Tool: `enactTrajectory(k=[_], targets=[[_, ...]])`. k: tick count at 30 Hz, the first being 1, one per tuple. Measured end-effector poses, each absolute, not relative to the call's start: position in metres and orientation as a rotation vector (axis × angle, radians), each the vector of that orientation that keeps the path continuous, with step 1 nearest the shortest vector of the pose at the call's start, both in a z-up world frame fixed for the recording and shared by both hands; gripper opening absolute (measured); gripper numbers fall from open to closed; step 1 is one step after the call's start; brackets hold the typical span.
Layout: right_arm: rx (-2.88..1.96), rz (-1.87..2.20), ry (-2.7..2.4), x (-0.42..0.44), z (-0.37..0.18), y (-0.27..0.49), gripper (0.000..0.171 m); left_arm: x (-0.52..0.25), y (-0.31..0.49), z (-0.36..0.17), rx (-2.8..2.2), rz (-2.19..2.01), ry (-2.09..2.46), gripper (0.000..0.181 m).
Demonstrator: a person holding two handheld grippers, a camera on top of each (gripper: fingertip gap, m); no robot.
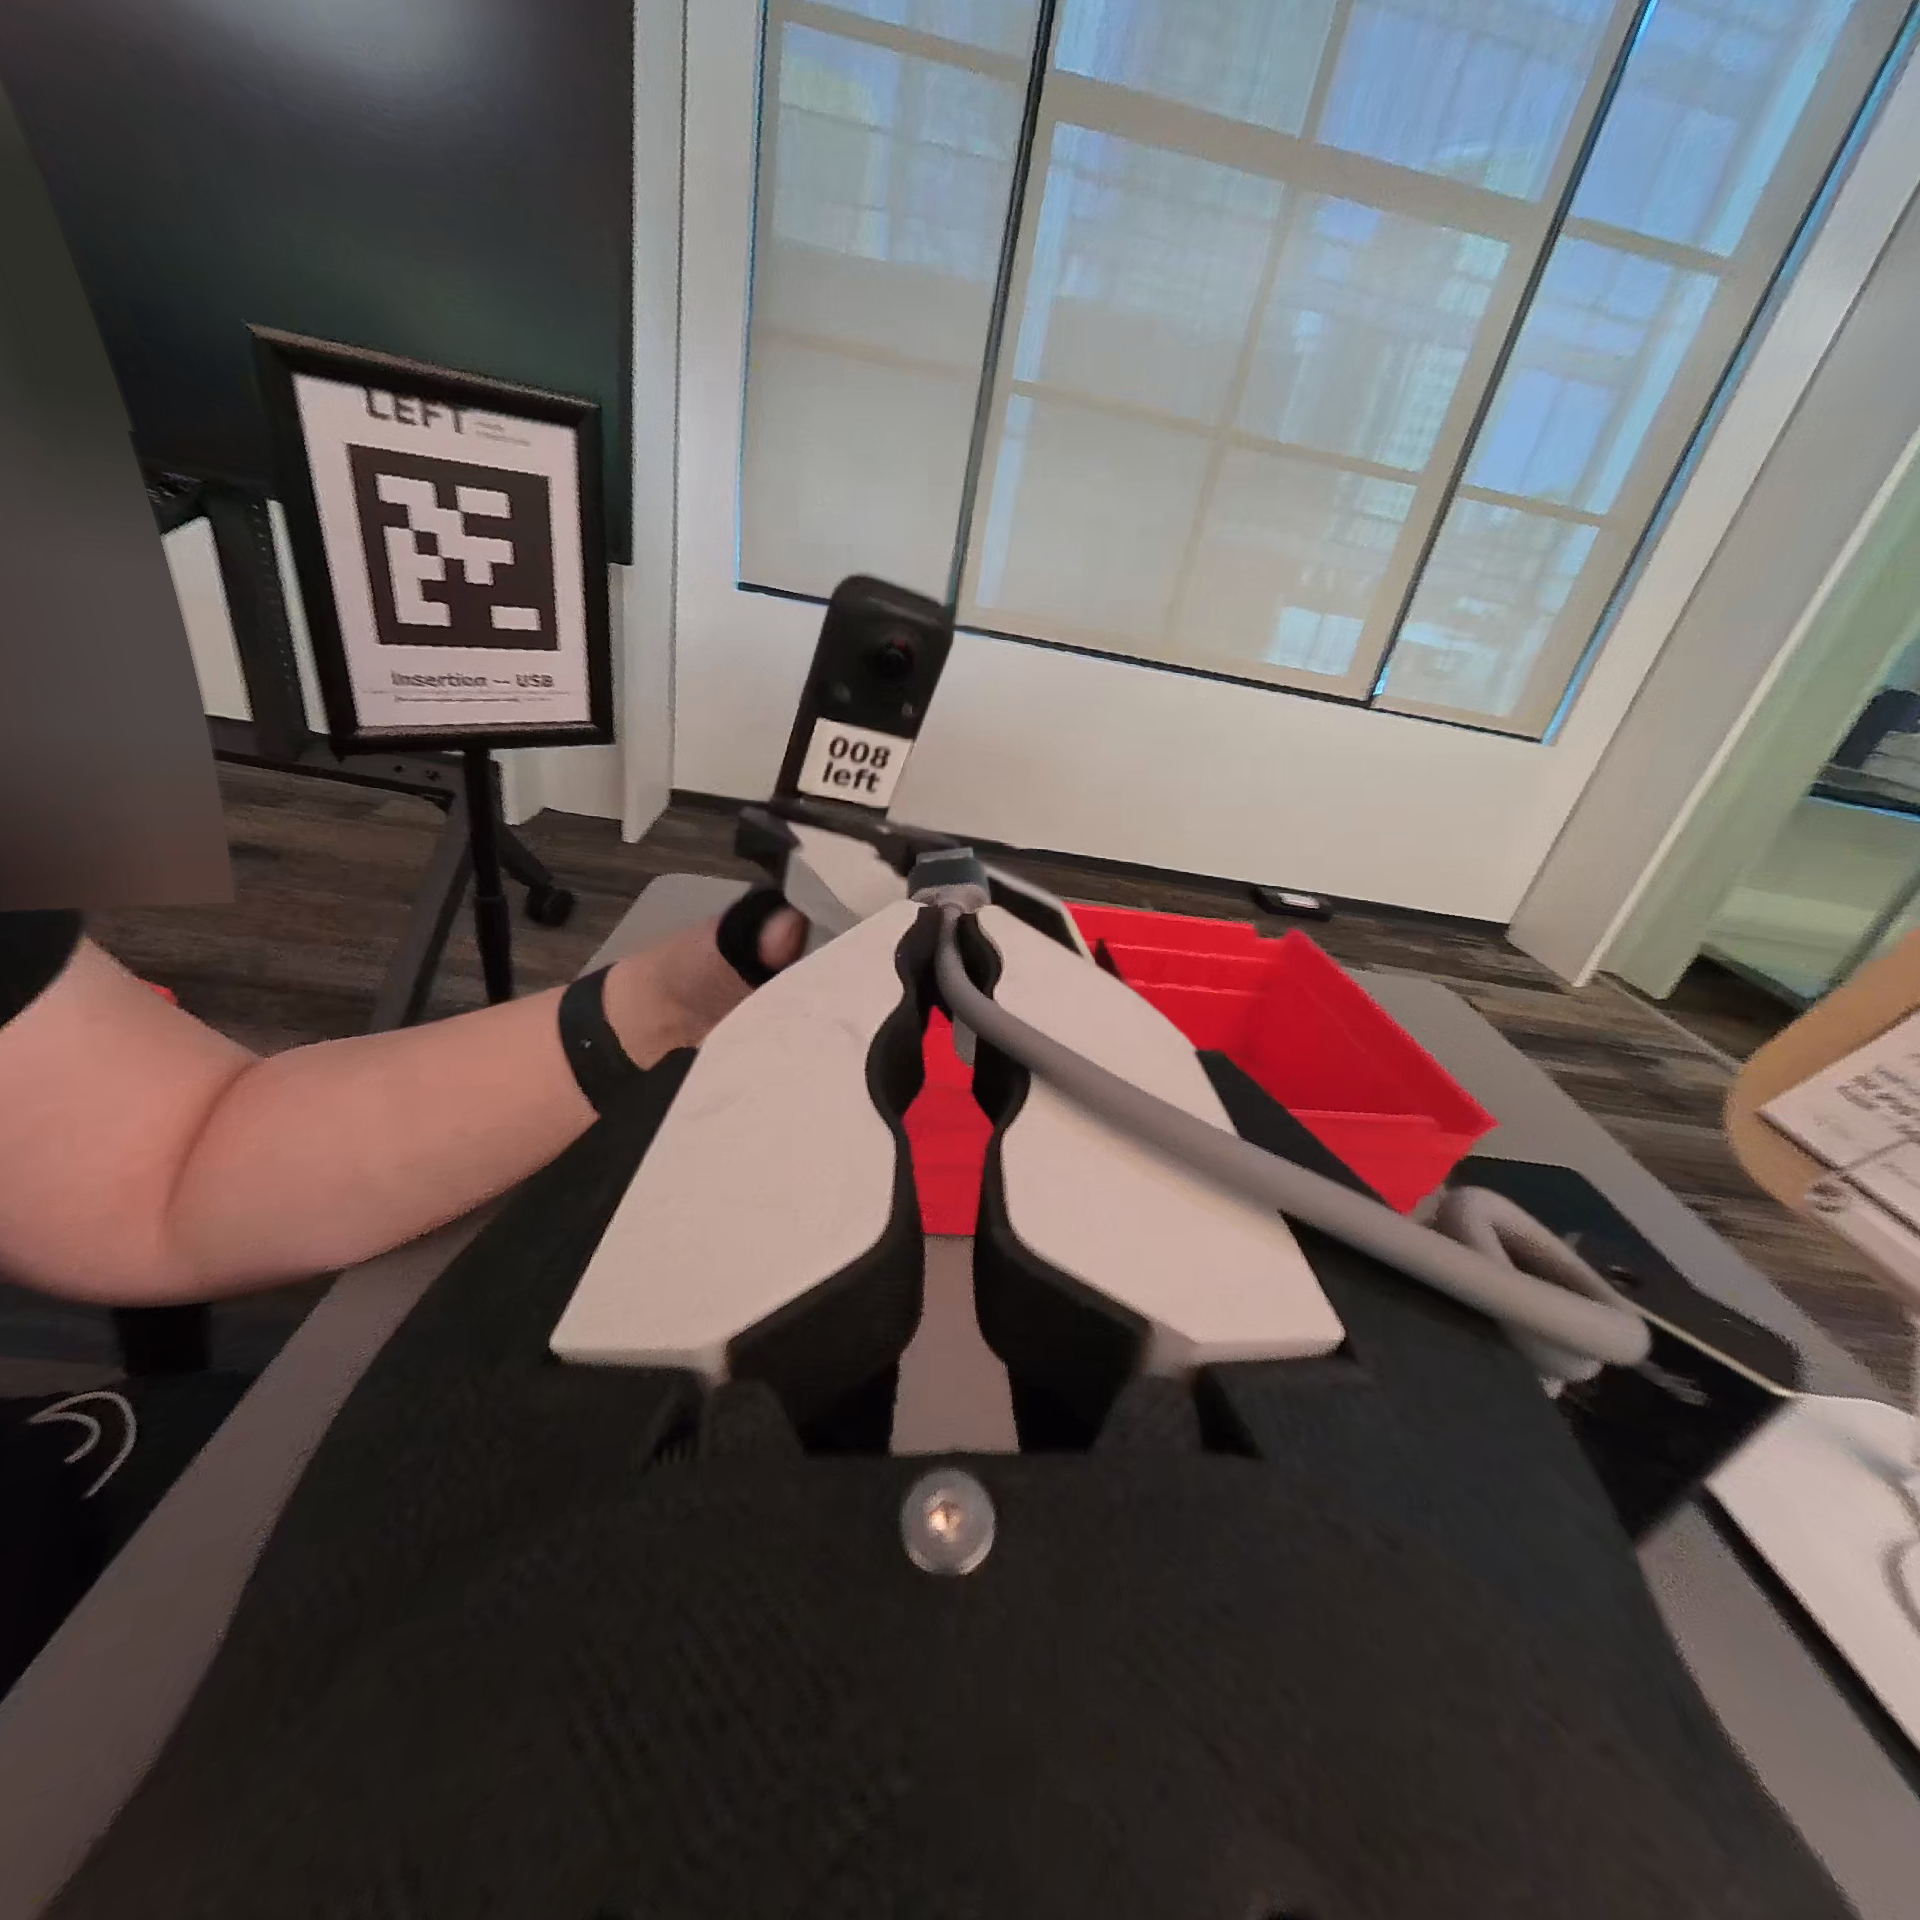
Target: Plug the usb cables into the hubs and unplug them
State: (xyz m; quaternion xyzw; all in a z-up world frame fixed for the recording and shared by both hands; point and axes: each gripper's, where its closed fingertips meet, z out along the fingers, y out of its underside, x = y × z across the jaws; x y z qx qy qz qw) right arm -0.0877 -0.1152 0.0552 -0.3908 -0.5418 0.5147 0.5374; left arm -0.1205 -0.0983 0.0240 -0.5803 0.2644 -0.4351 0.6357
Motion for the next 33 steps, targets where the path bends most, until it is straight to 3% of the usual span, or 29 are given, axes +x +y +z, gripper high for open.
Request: enactTrajectory(k=[8,10,20,28,33], targets=[[-0.853,1.06,-1.1,-0.035,0.121,-0.104,0.005,-0.12,-0.024,-0.032,-1.531,-0.656,0.323,0.066],[-0.835,1.057,-1.07,-0.024,0.133,-0.105,0.005,-0.11,-0.015,-0.035,-1.542,-0.663,0.264,0.065],[-0.803,0.982,-1.044,-0.004,0.147,-0.103,0.005,-0.131,0.072,-0.106,-1.741,0.134,0.309,0.067],[-0.795,0.948,-1.042,0.004,0.151,-0.098,0.005,-0.123,0.106,-0.123,-1.799,-0.085,0.355,0.049],[-0.802,0.952,-1.043,0.007,0.151,-0.093,0.005,-0.115,0.11,-0.14,-1.92,-0.182,0.411,0.056]])
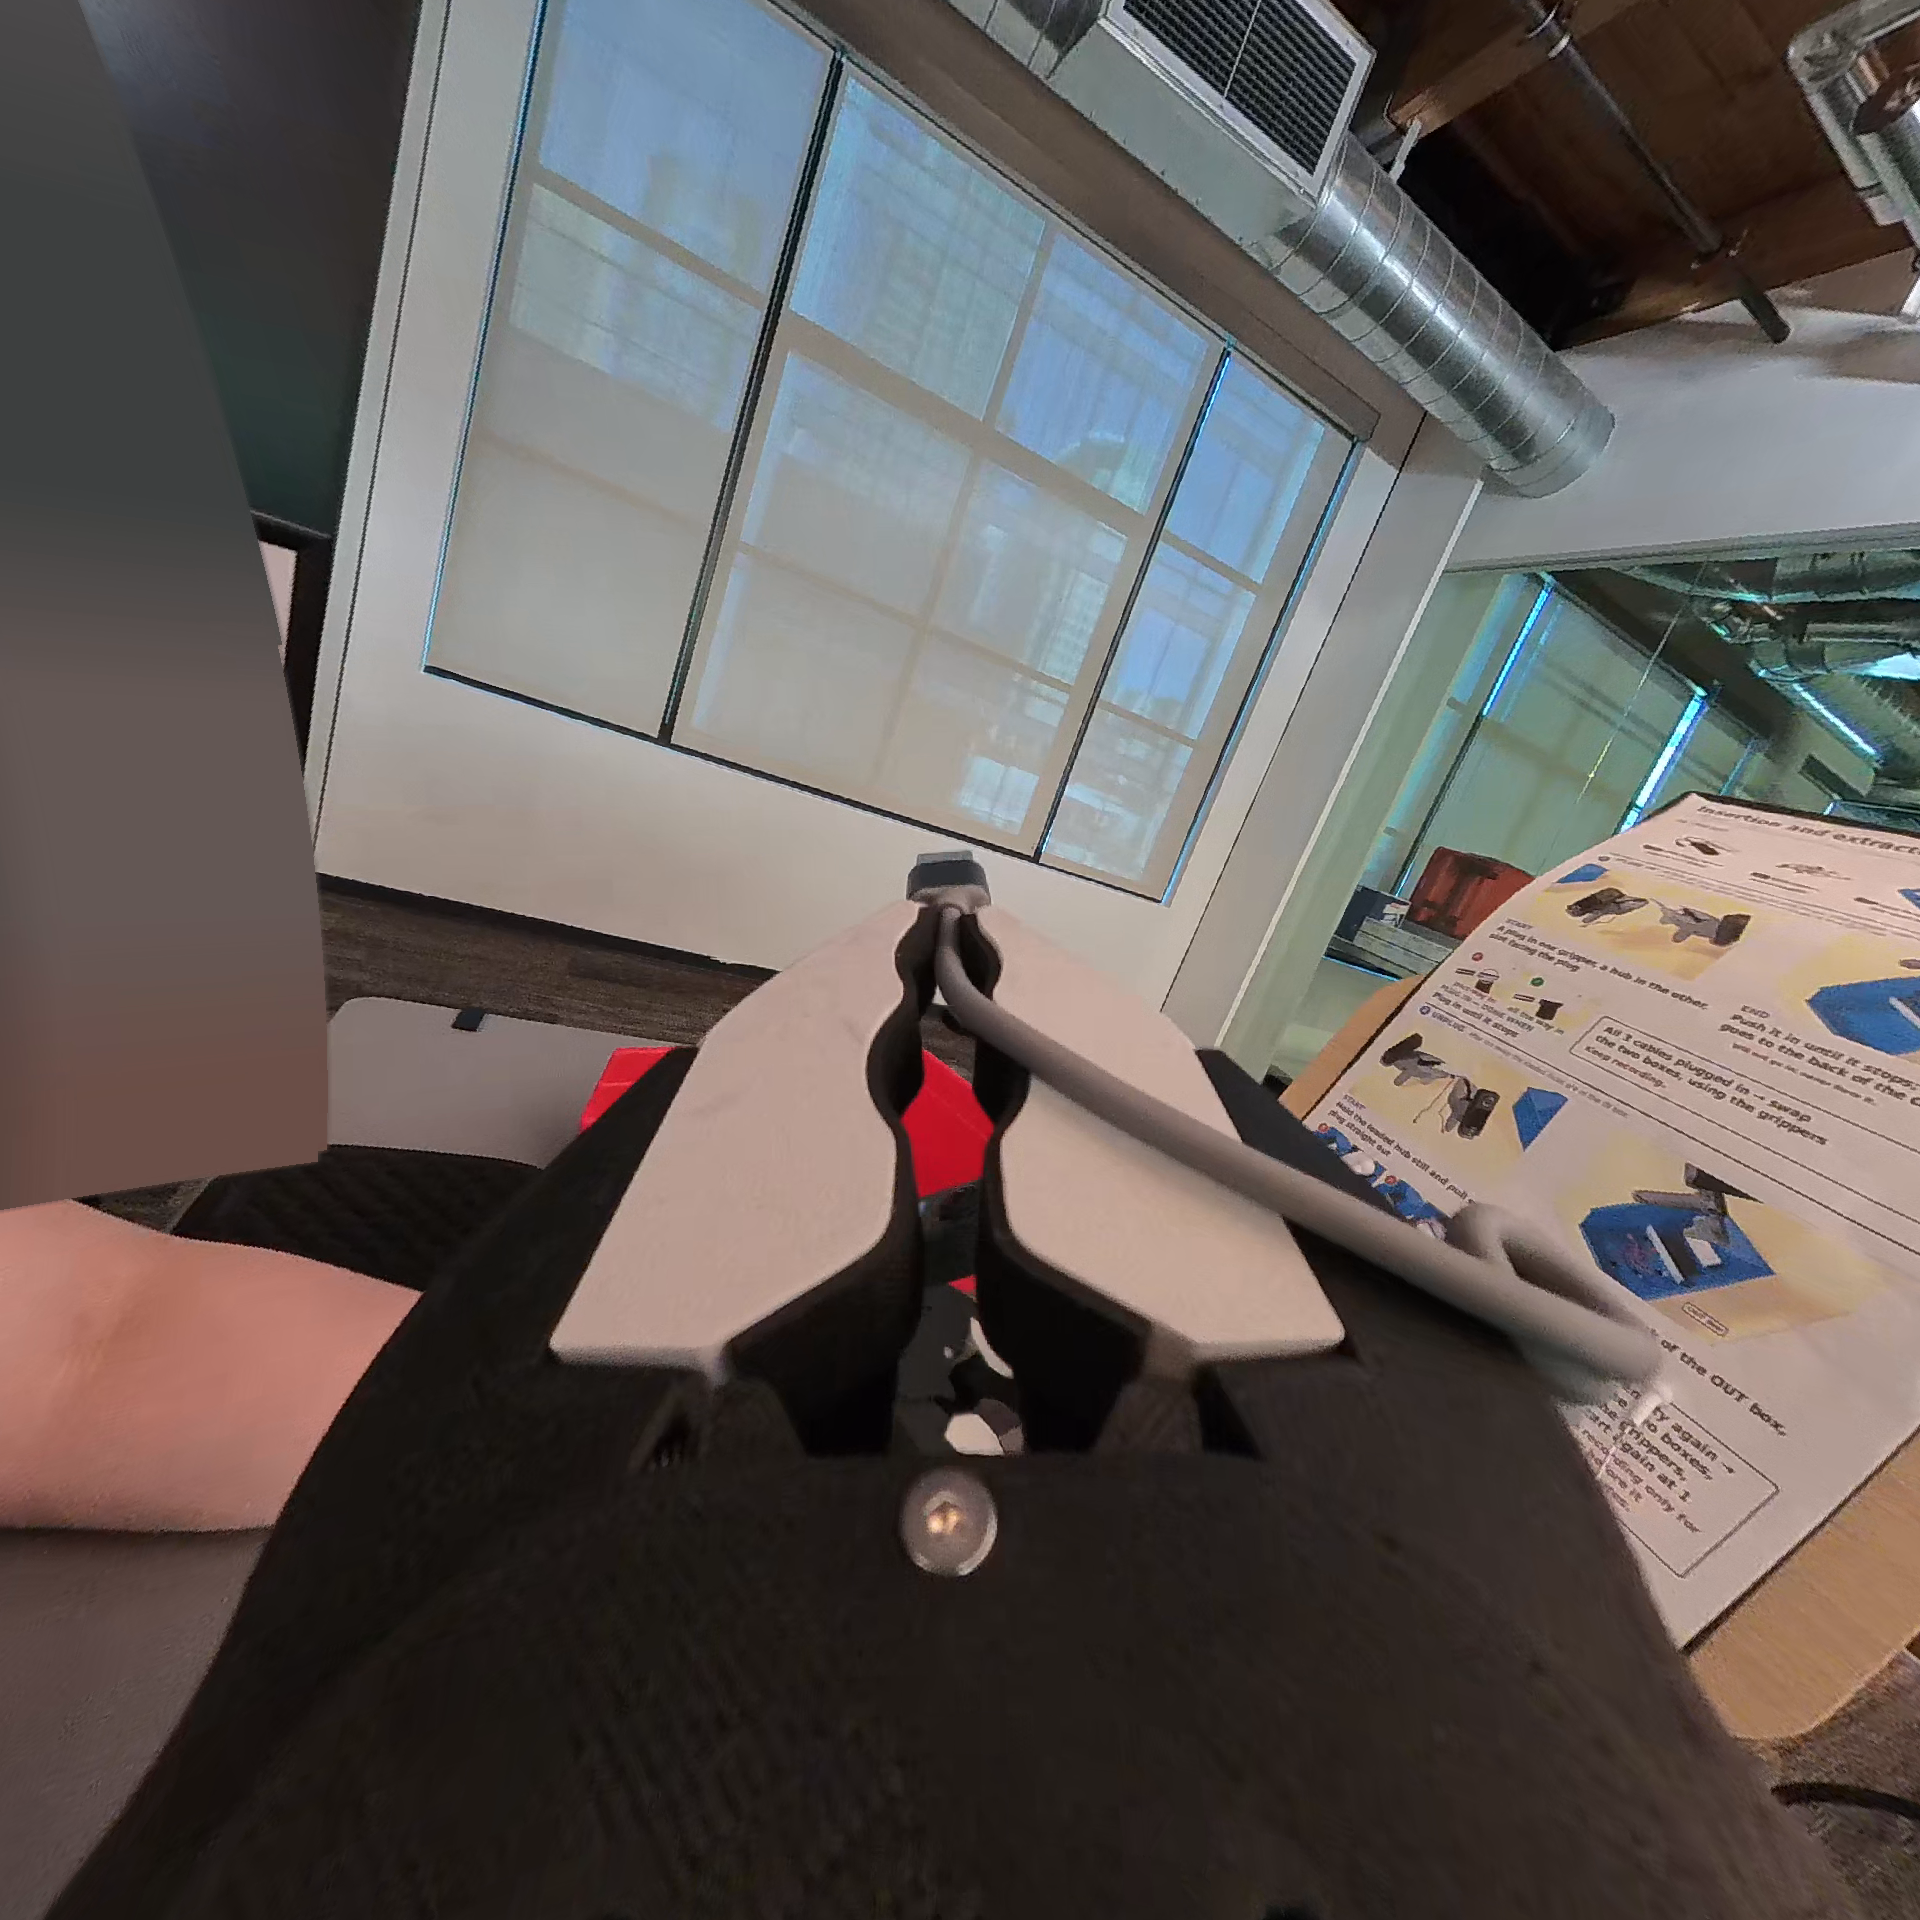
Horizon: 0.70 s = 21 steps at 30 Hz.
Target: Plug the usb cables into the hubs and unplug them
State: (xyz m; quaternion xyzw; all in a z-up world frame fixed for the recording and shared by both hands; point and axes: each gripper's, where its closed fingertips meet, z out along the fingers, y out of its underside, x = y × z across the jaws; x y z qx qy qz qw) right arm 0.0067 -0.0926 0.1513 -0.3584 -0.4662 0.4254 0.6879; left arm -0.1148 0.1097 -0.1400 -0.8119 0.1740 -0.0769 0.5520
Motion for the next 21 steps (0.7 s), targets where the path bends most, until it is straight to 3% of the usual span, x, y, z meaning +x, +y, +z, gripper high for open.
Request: enactTrajectory(k=[8,11,14,21], targets=[[-0.815,0.935,-1.053,0.007,0.15,-0.088,0.005,-0.118,0.115,-0.168,-2.12,-0.176,0.416,0.051],[-0.823,0.923,-1.057,0.007,0.148,-0.085,0.005,-0.117,0.115,-0.171,-2.141,-0.193,0.421,0.031],[-0.846,0.909,-1.051,0.006,0.144,-0.078,0.005,-0.117,0.114,-0.171,-2.144,-0.228,0.417,0.03],[-0.98,0.871,-0.972,0.007,0.13,-0.041,0.005,-0.11,0.104,-0.129,-2.075,-0.34,0.41,0.03]])
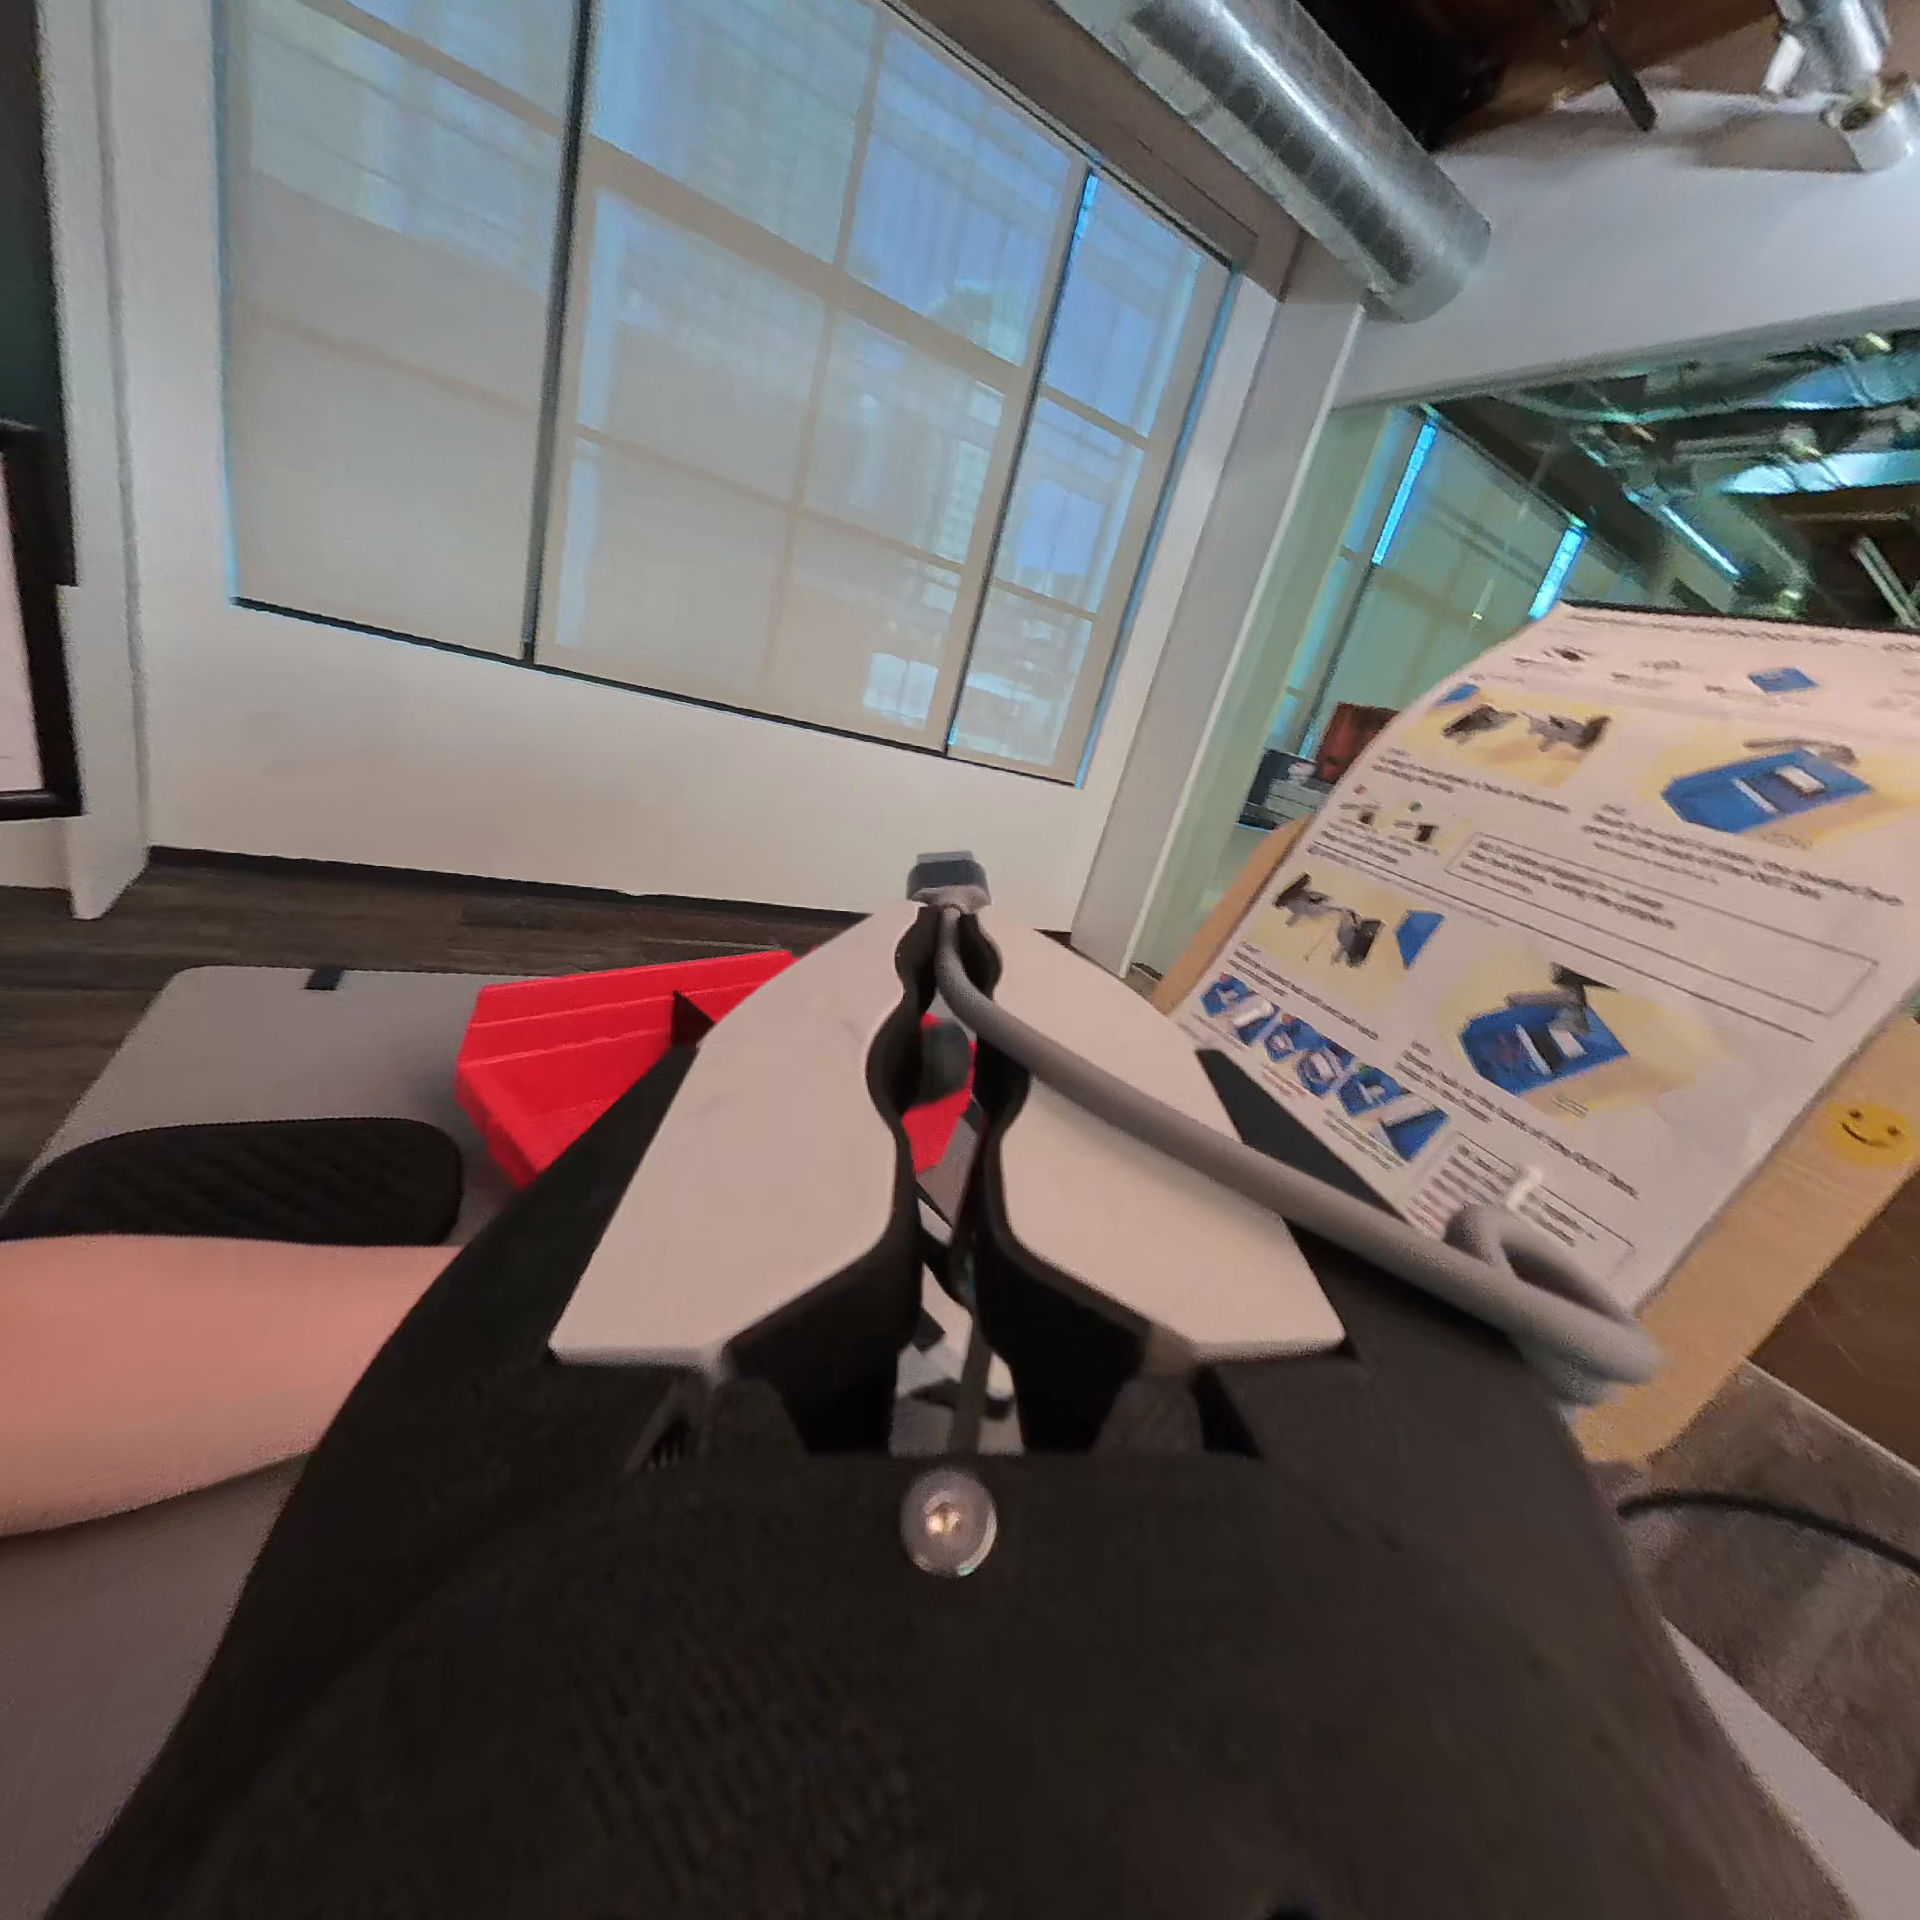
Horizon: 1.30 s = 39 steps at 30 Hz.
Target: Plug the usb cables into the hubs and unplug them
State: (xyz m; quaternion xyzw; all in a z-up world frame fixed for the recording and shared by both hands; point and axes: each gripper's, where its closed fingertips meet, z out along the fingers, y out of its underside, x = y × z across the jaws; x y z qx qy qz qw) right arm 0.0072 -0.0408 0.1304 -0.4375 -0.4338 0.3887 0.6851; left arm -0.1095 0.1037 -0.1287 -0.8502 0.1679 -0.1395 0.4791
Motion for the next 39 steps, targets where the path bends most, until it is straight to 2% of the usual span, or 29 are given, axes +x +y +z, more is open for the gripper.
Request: enactTrajectory(k=[7,10,20,39], targets=[[-1.155,0.892,-0.809,0.022,0.114,0.008,0.005,-0.075,0.059,0.005,-1.911,-0.601,0.466,0.03],[-1.167,0.96,-0.83,0.007,0.102,0.007,0.005,-0.061,0.037,0.034,-1.889,-0.615,0.517,0.03],[-1.098,0.892,-0.89,-0.031,0.093,-0.022,0.005,-0.04,0.029,0.029,-1.942,-0.687,0.496,0.03],[-1.09,0.864,-0.824,-0.028,0.094,-0.017,0.005,-0.038,0.031,0.025,-1.943,-0.395,0.545,0.03]])
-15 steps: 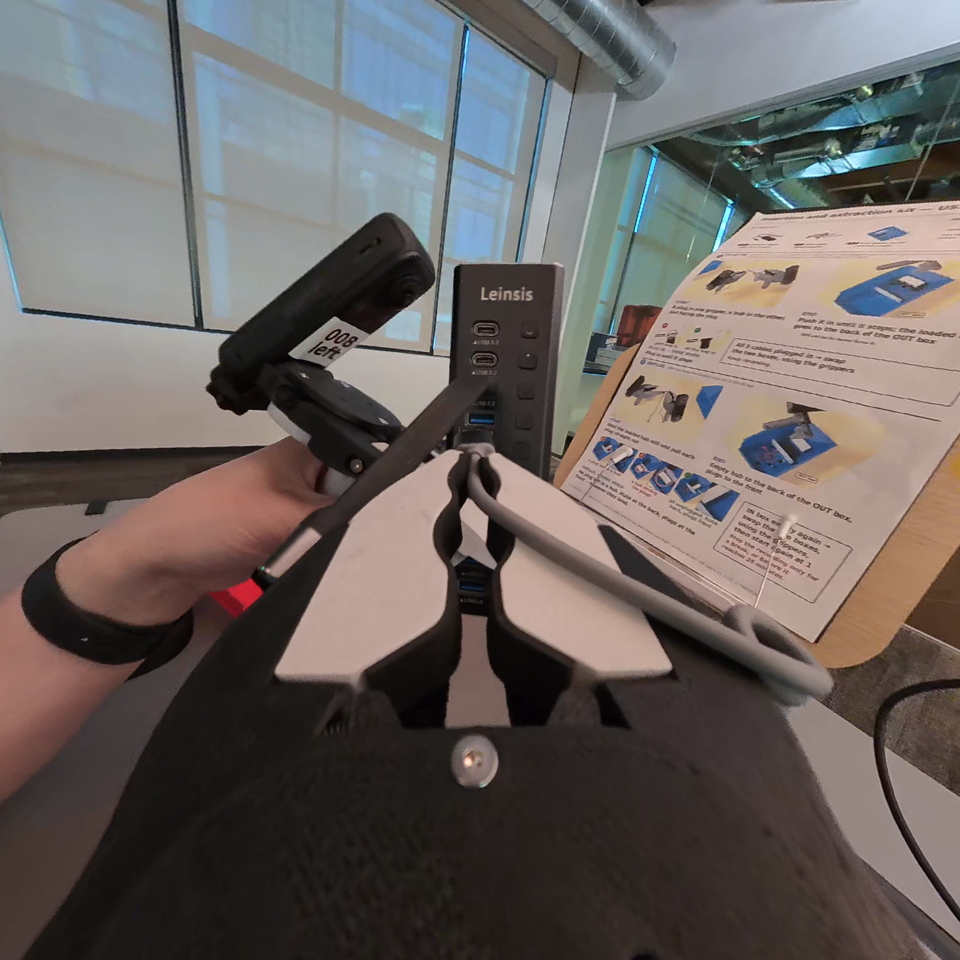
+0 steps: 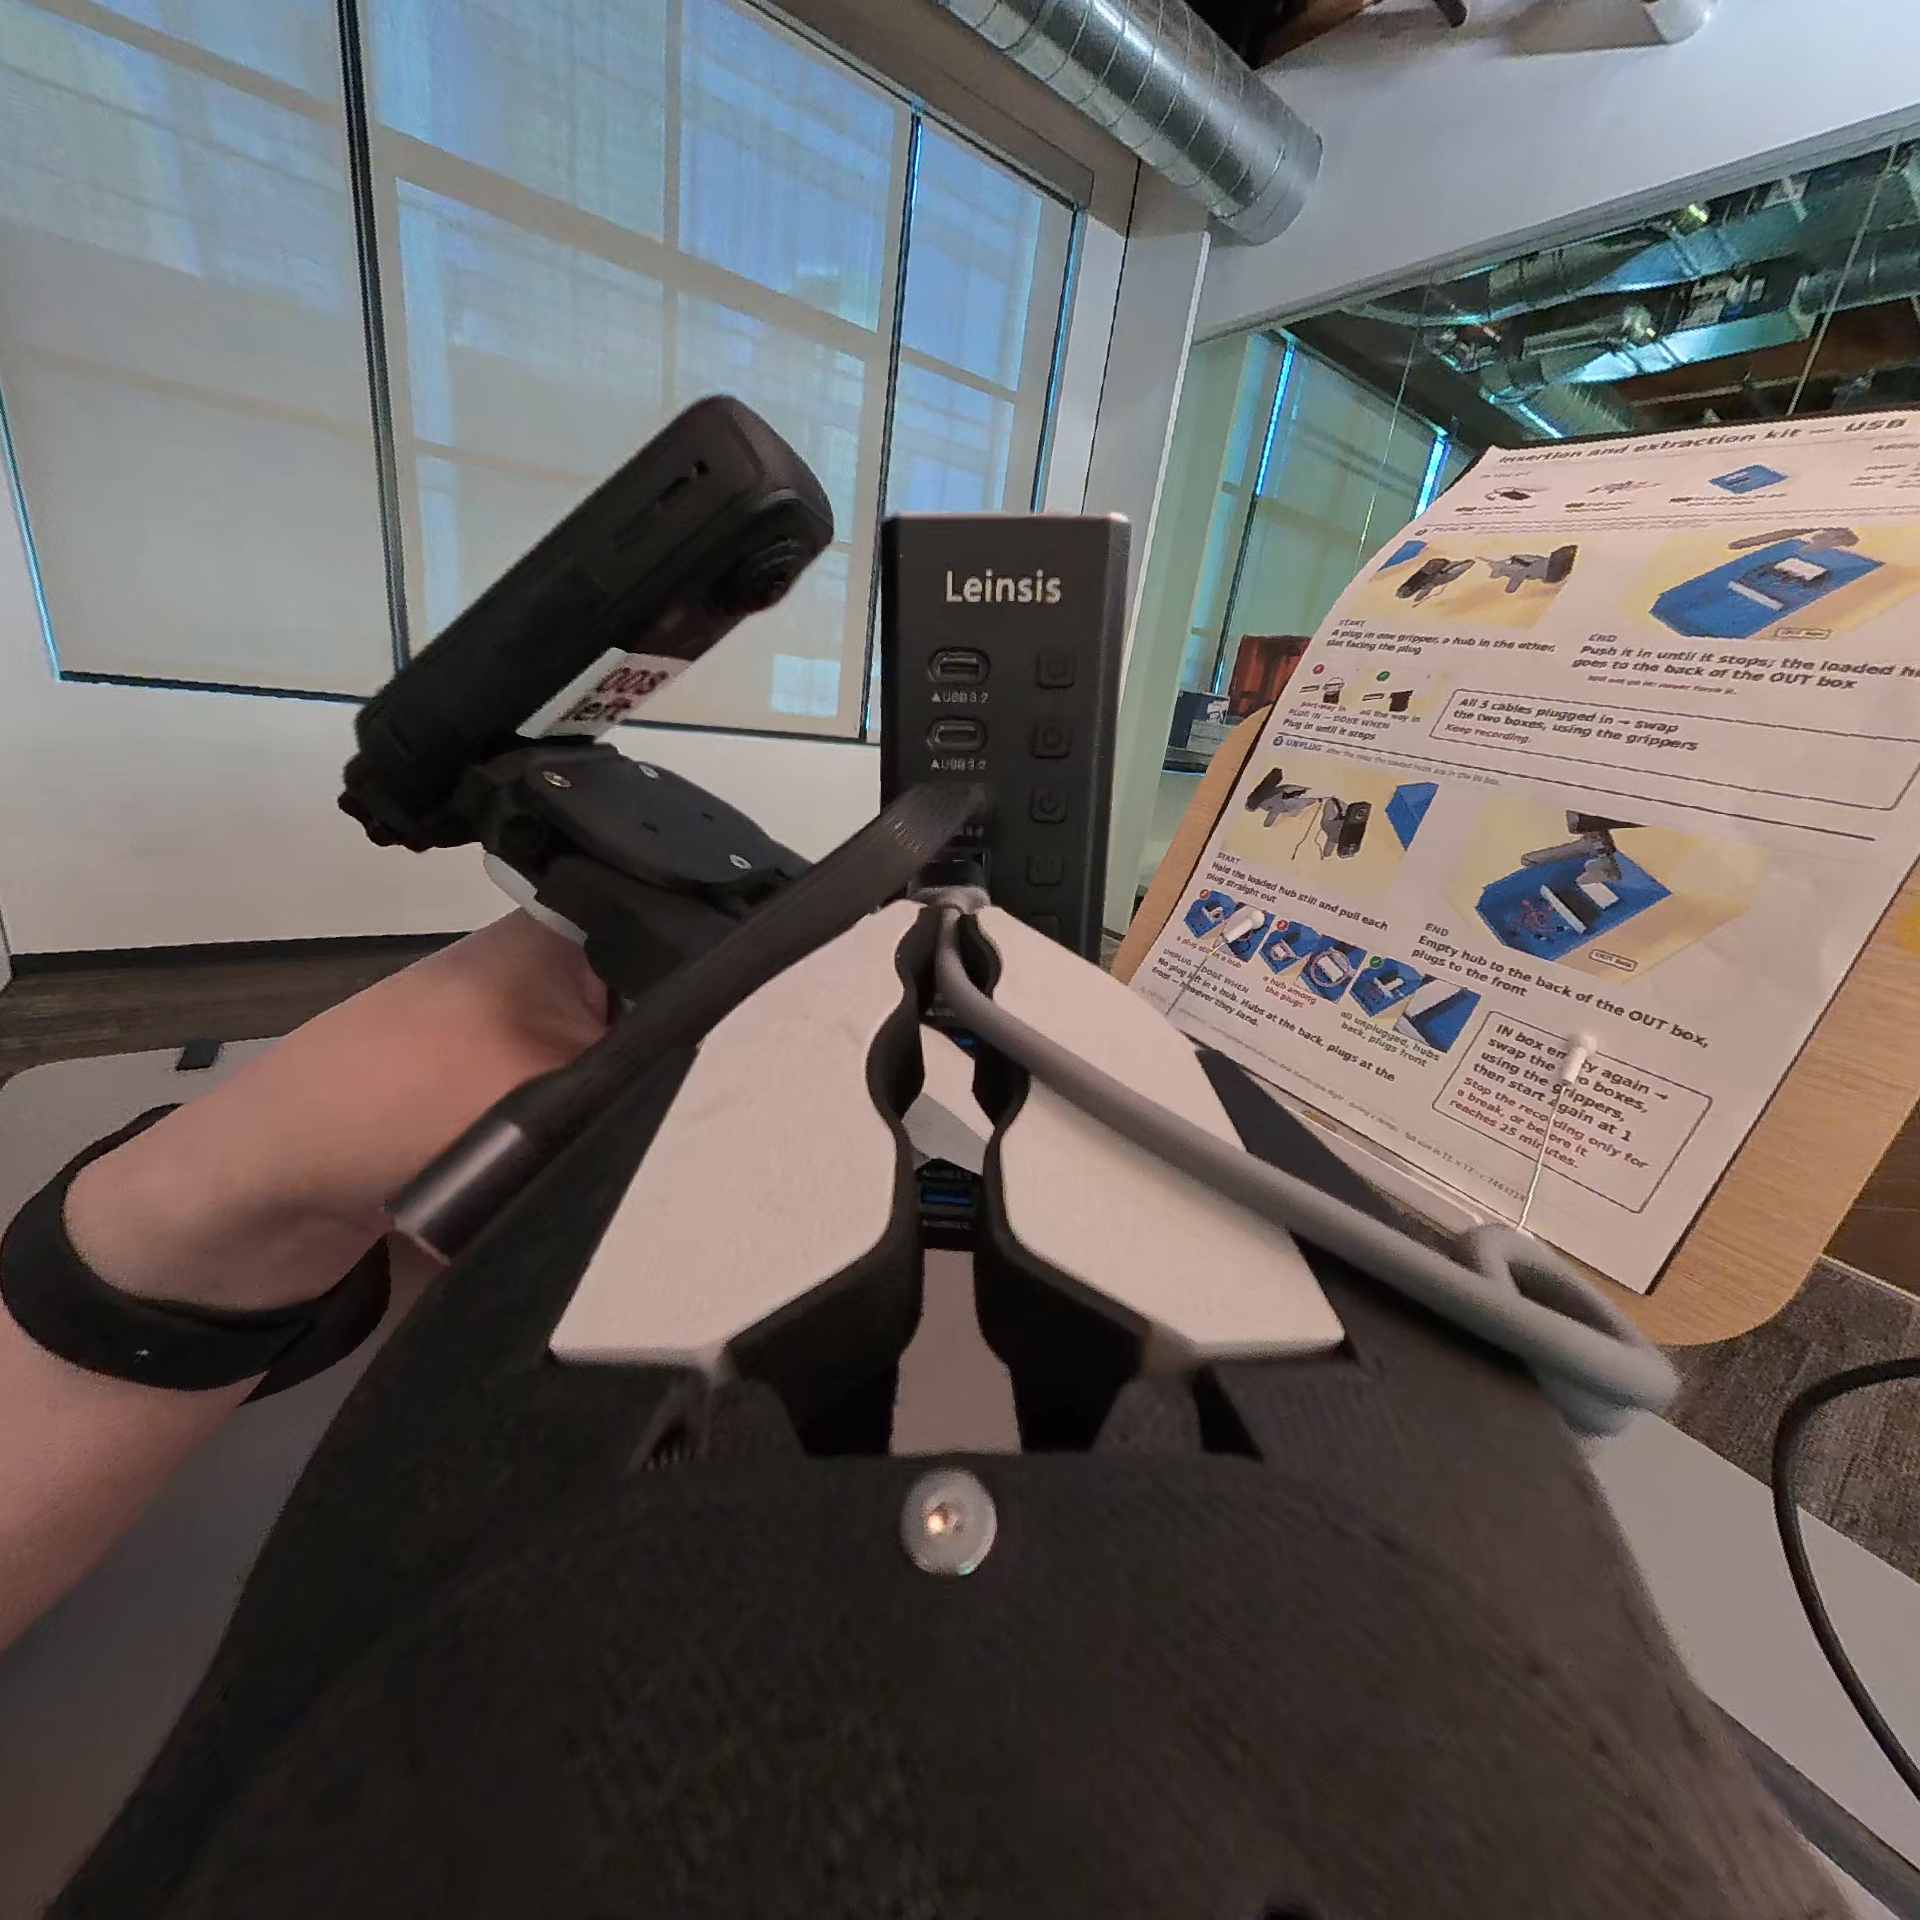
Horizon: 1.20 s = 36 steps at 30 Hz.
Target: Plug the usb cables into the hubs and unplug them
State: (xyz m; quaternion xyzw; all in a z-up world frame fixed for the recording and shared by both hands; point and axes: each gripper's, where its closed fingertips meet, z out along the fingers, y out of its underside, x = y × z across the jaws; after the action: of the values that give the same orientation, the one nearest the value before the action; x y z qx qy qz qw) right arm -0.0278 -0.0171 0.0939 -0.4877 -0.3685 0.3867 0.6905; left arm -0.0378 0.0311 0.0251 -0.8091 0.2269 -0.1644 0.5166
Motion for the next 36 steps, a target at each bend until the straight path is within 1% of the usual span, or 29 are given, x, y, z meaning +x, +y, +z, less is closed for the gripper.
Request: enactTrajectory(k=[8,12,19,26,32,36], targets=[[-1.1,0.868,-0.811,-0.027,0.093,-0.014,0.005,-0.046,0.032,0.025,-1.942,-0.179,0.594,0.03],[-1.11,0.901,-0.8,-0.027,0.092,-0.016,0.005,-0.055,0.034,0.031,-1.904,0.006,0.624,0.031],[-1.087,0.892,-0.801,-0.025,0.094,-0.017,0.005,-0.06,0.033,0.036,-1.854,0.161,0.696,0.032],[-1.082,0.836,-0.843,-0.022,0.096,-0.018,0.004,-0.053,0.032,0.033,-1.832,0.199,0.772,0.033],[-1.097,0.873,-0.817,-0.023,0.094,-0.015,0.005,-0.051,0.033,0.03,-1.835,0.178,0.772,0.033],[-1.106,0.878,-0.862,-0.029,0.09,-0.013,0.005,-0.048,0.042,0.029,-1.807,-0.064,0.729,0.031]])
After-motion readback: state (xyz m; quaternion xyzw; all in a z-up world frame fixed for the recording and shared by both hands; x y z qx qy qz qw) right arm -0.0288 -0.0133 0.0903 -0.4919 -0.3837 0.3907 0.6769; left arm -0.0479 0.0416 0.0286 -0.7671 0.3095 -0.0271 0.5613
